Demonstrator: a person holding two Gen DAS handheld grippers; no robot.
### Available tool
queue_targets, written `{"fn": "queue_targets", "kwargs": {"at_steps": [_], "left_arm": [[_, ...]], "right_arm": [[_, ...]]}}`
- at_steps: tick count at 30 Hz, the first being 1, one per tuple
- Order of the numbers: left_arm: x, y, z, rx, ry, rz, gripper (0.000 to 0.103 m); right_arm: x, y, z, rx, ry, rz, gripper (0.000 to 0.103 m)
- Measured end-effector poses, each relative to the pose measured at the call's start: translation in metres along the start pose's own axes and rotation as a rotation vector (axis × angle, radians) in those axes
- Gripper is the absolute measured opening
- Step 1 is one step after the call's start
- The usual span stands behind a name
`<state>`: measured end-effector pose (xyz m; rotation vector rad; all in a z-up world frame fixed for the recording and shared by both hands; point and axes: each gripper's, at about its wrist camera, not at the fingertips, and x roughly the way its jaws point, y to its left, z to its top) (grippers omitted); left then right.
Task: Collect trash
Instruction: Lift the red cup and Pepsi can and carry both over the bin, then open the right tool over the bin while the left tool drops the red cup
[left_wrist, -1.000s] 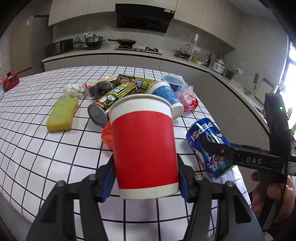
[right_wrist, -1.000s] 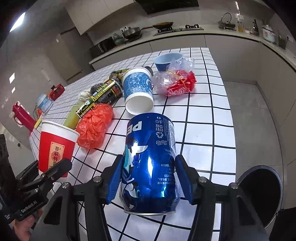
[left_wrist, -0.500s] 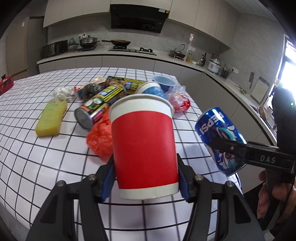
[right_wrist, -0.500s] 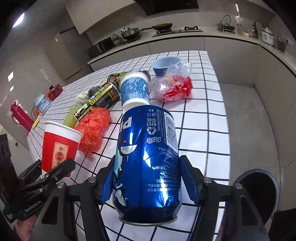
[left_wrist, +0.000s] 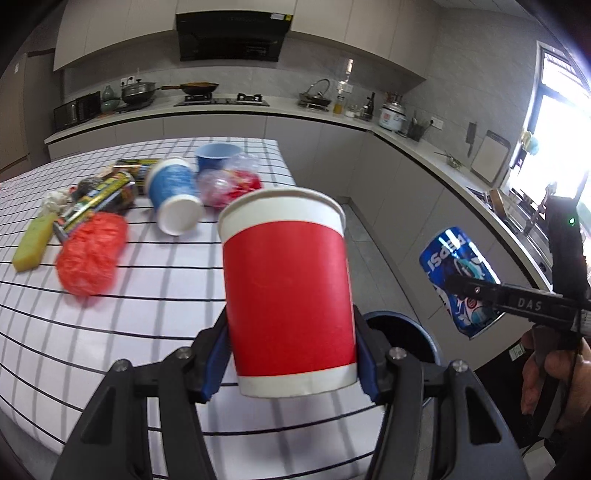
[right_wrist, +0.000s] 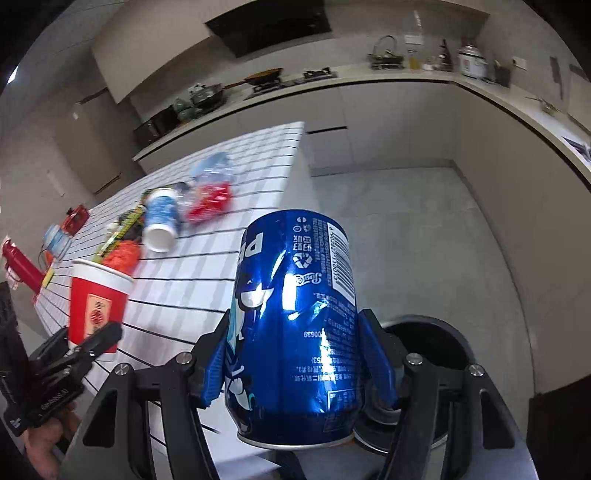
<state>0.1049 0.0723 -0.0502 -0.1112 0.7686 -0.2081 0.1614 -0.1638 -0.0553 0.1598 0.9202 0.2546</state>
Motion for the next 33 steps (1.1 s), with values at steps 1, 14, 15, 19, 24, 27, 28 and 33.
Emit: {"fn": "queue_targets", "kwargs": {"at_steps": [1, 14, 15, 19, 24, 27, 28, 33], "left_arm": [[0.003, -0.011, -0.002, 0.003, 0.006, -0.004, 0.059], [0.041, -0.095, -0.023, 0.002, 0.042, 0.01, 0.059], [0.046, -0.102, -0.025, -0.002, 0.045, 0.013, 0.059], [0.064, -0.12, -0.034, -0.026, 0.057, 0.013, 0.059], [0.088, -0.144, -0.05, -0.053, 0.08, 0.011, 0.059], [0.102, -0.162, -0.058, -0.06, 0.092, 0.011, 0.059], [0.107, -0.169, -0.06, -0.055, 0.091, 0.013, 0.06], [0.129, -0.192, -0.062, -0.056, 0.13, 0.006, 0.067]], "right_arm": [[0.0, -0.012, -0.002, 0.006, 0.009, -0.008, 0.067], [0.007, -0.139, -0.028, 0.13, 0.054, -0.035, 0.092], [0.005, -0.142, -0.029, 0.128, 0.054, -0.035, 0.092], [0.003, -0.162, -0.031, 0.129, 0.046, -0.073, 0.093], [0.009, -0.192, -0.031, 0.137, 0.058, -0.125, 0.093], [0.01, -0.202, -0.032, 0.126, 0.059, -0.133, 0.093], [0.009, -0.206, -0.032, 0.128, 0.056, -0.133, 0.093], [0.006, -0.223, -0.034, 0.134, 0.049, -0.142, 0.093]]}}
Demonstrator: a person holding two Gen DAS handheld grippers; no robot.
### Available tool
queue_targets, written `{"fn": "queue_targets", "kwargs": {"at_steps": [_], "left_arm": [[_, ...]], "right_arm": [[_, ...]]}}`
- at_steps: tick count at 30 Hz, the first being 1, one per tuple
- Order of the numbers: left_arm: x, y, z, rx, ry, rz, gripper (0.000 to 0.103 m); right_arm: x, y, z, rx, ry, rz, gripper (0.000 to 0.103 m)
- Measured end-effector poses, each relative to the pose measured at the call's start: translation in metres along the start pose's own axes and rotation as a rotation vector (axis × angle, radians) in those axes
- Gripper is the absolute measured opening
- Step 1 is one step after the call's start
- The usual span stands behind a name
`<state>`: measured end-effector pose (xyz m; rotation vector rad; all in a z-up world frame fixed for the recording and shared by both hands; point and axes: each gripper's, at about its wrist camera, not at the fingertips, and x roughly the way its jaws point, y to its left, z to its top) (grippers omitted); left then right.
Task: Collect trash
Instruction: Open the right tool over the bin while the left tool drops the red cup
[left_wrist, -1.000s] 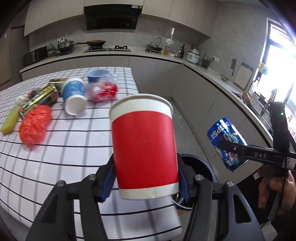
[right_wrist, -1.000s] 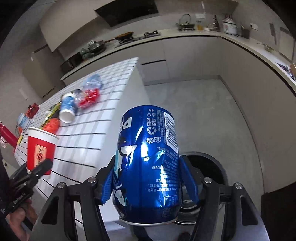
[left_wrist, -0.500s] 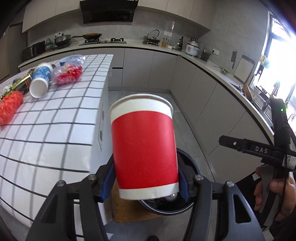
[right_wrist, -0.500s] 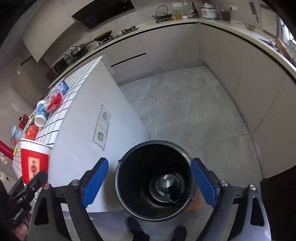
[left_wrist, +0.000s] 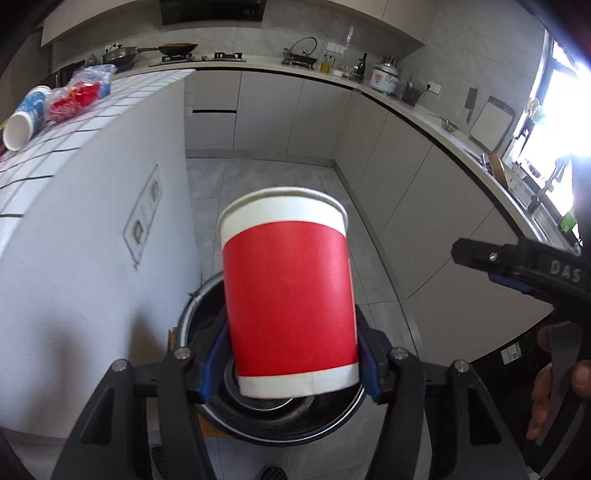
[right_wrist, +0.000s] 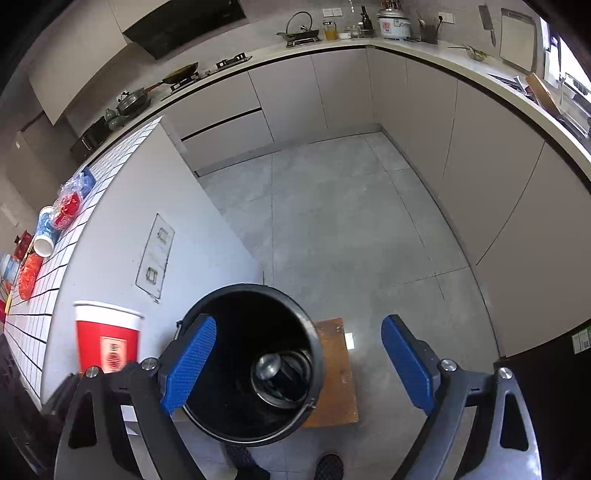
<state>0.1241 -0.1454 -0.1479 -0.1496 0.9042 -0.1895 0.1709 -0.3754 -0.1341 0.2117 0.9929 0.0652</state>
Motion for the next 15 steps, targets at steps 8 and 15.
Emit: {"fn": "queue_targets", "kwargs": {"at_steps": [8, 15], "left_arm": [[-0.019, -0.003, 0.016, 0.005, -0.033, 0.062, 0.087], [-0.037, 0.0, 0.028, 0.017, -0.059, 0.104, 0.087]], "right_arm": [[-0.017, -0.027, 0.009, 0.066, -0.033, -0.018, 0.102], [-0.032, -0.017, 0.018, 0.076, -0.071, 0.015, 0.102]]}}
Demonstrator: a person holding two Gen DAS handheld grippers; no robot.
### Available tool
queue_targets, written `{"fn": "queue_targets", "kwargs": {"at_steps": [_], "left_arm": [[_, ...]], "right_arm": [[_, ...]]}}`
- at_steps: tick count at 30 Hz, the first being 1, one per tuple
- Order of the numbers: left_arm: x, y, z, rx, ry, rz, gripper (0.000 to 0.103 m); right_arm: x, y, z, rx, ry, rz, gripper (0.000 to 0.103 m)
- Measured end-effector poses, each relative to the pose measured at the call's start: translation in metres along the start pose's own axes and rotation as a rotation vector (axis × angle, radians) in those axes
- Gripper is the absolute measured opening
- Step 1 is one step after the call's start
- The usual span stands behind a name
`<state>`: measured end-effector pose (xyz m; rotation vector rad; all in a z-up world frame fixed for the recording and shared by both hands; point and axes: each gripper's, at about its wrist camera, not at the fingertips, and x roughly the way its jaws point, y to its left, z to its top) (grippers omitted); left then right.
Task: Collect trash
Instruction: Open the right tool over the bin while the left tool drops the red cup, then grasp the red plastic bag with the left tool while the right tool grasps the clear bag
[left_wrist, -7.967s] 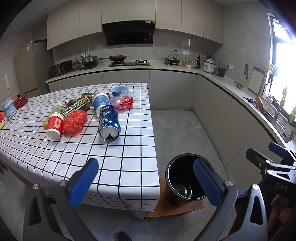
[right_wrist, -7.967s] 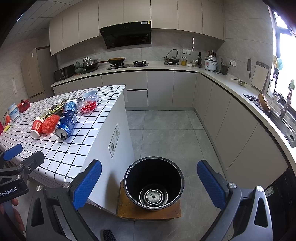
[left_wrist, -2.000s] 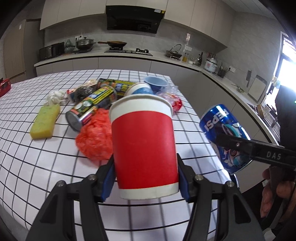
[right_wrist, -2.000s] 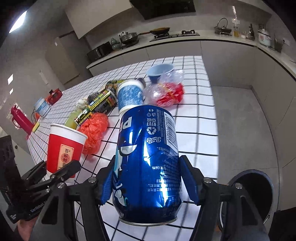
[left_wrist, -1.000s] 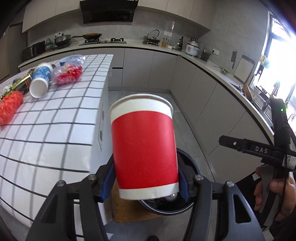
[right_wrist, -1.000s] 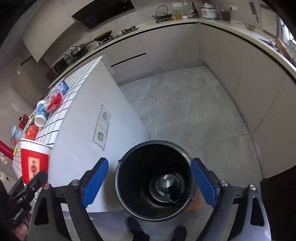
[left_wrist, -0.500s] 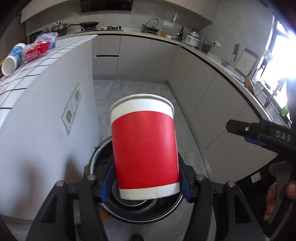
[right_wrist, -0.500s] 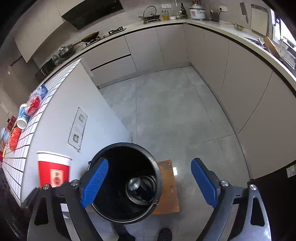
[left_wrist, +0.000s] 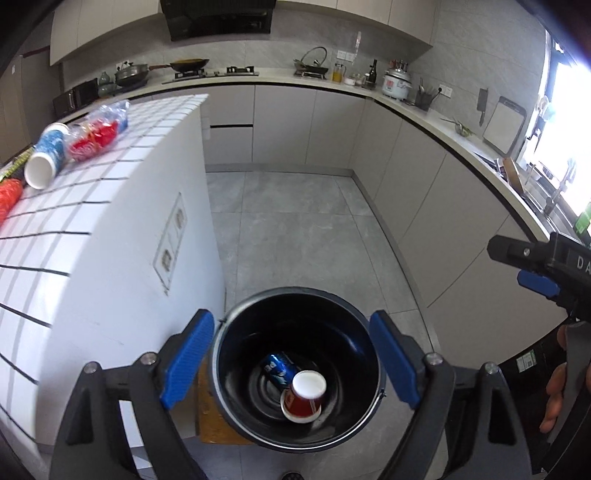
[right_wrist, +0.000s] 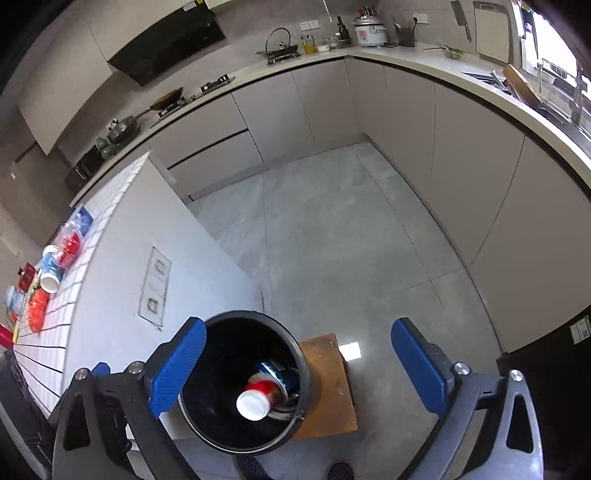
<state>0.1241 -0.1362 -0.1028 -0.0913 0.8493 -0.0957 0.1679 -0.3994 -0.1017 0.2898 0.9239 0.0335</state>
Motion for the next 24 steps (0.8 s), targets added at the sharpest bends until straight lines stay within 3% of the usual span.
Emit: {"fn": "queue_targets", "kwargs": {"at_steps": [9, 24], "left_arm": [[-0.035, 0.044, 0.008, -0.036, -0.06, 0.062, 0.087], [-0.077, 0.184, 0.008, -0.192, -0.118, 0.219, 0.087]], "right_arm": [[-0.009, 0.045, 0.008, -0.029, -0.025, 0.072, 0.102], [0.007, 0.181, 0.004, -0.169, -0.011, 0.158, 0.102]]}}
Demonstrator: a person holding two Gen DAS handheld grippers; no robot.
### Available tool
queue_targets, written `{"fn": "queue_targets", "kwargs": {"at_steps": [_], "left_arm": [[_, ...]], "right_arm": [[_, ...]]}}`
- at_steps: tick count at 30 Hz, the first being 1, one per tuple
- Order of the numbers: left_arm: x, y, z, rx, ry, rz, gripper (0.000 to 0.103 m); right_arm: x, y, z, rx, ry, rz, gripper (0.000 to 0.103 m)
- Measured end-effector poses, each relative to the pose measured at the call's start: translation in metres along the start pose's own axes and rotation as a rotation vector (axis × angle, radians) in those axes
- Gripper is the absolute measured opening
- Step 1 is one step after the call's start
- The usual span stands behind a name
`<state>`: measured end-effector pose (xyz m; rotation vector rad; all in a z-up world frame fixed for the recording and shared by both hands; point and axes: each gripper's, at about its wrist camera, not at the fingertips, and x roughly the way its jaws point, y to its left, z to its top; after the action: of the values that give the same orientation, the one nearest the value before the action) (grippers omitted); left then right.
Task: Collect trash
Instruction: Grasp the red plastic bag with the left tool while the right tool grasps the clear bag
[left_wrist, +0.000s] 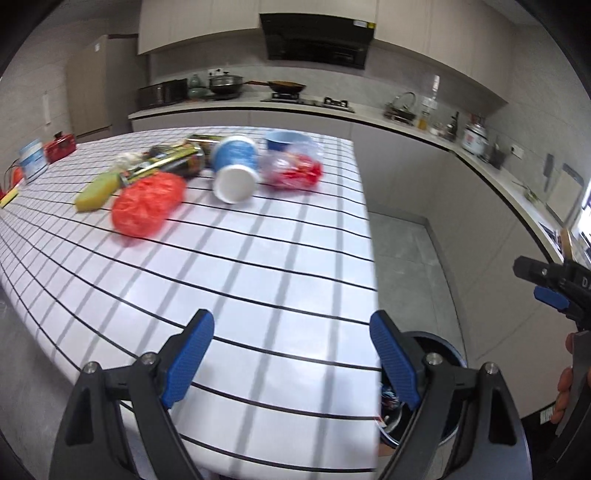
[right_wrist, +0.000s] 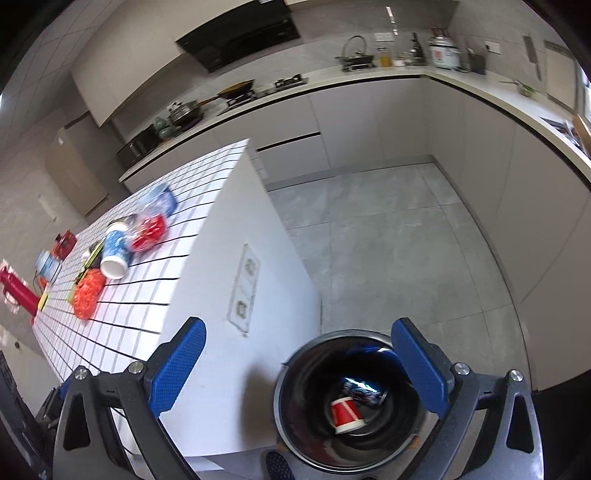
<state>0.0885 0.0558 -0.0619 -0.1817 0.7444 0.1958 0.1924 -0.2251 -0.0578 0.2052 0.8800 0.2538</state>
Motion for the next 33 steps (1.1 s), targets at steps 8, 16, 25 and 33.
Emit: {"fn": "queue_targets", "kwargs": {"at_steps": [8, 16, 25, 33], "left_arm": [[0.011, 0.081, 0.033, -0.051, -0.034, 0.043, 0.087], [0.036, 0.137, 0.064, -0.067, -0.044, 0.039, 0.087], [0.082, 0.165, 0.086, -0.038, 0.013, 0.005, 0.087], [0.11, 0.171, 0.099, -0.02, 0.054, -0.052, 0.087]], "right_arm": [[0.019, 0.071, 0.01, -0.064, 0.003, 0.007, 0.102], [0.044, 0.124, 0.026, -0.086, -0.003, 0.013, 0.102], [0.076, 0.169, 0.043, -0.098, 0.002, -0.001, 0.102], [0.101, 0.187, 0.051, -0.076, 0.013, -0.032, 0.102]]}}
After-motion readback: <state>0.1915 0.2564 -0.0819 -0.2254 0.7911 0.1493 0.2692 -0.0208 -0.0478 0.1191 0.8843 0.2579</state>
